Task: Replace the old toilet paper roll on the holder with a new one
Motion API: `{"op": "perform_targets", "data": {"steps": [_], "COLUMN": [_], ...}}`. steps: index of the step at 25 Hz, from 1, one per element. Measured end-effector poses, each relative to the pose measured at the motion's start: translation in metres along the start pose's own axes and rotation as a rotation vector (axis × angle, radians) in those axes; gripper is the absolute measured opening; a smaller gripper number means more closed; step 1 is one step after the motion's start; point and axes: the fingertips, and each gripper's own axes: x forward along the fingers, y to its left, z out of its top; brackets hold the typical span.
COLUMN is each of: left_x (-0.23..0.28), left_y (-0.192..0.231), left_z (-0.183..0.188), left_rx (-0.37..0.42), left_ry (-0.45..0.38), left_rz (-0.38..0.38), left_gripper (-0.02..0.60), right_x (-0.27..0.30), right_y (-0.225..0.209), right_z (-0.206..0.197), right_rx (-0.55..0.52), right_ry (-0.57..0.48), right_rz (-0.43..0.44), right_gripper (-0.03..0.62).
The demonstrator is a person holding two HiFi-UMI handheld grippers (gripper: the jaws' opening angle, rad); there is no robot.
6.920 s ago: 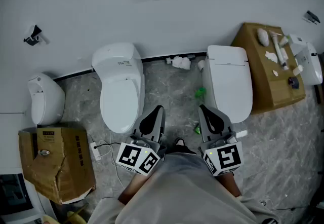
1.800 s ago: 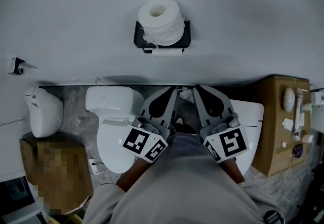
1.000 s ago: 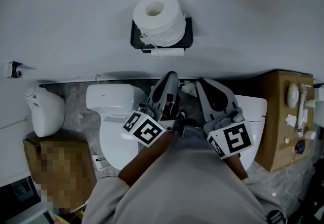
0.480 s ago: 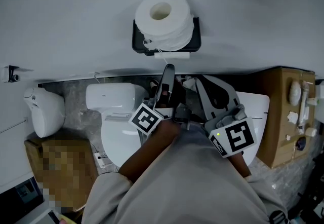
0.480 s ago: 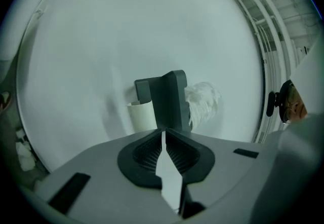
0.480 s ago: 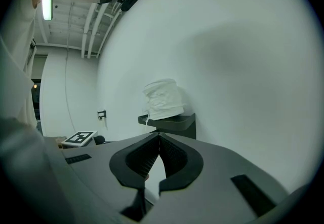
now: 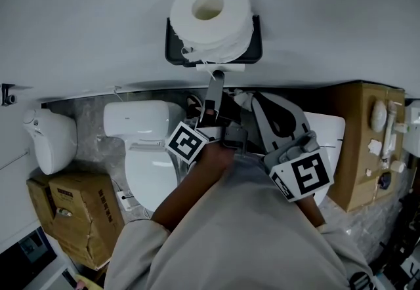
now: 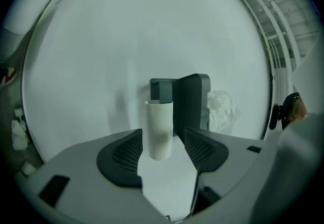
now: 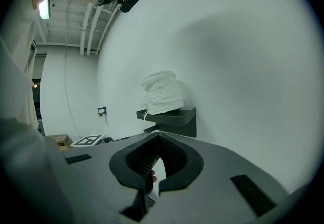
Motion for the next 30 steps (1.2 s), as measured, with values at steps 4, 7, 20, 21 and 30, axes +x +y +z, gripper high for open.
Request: {"op": "perform_targets", "data": {"steps": [4, 7, 20, 21, 30], "left_x": [0.003, 0.008, 0.023, 0.023, 0.025], "left_y": [0.005, 0.006, 0.016, 0.015, 0.007], "left_z": [0.006, 0.009, 0.012, 0.012, 0.012], "left_rx": [-0.018, -0.023, -0.093, -0.089, -0.061], "left_ry": [-0.016, -0.019, -0.019, -0.019, -0.01], "left_rz": [-0.002, -0.013, -0.039, -0.044, -0.074], "left_gripper": [0.275, 0.279, 0.278, 0.278, 0.19], "right_x": [0.0, 0.001, 0.003, 0.002, 0.001], "right_y": [0.001, 0.0, -0.003, -0.004, -0.007], "right_z": [-0.001, -0.001, -0.006, -0.006, -0.006], "right_rx": [-0.003, -0.003, 0.008, 0.009, 0.02], "right_ry": [0.008, 0.009, 0.026, 0.027, 0.02], "right_rz": [-0.006, -0.014, -0.036, -0.039, -0.048], "right_gripper": [0.015, 0.014, 0.015, 0.015, 0.015]}}
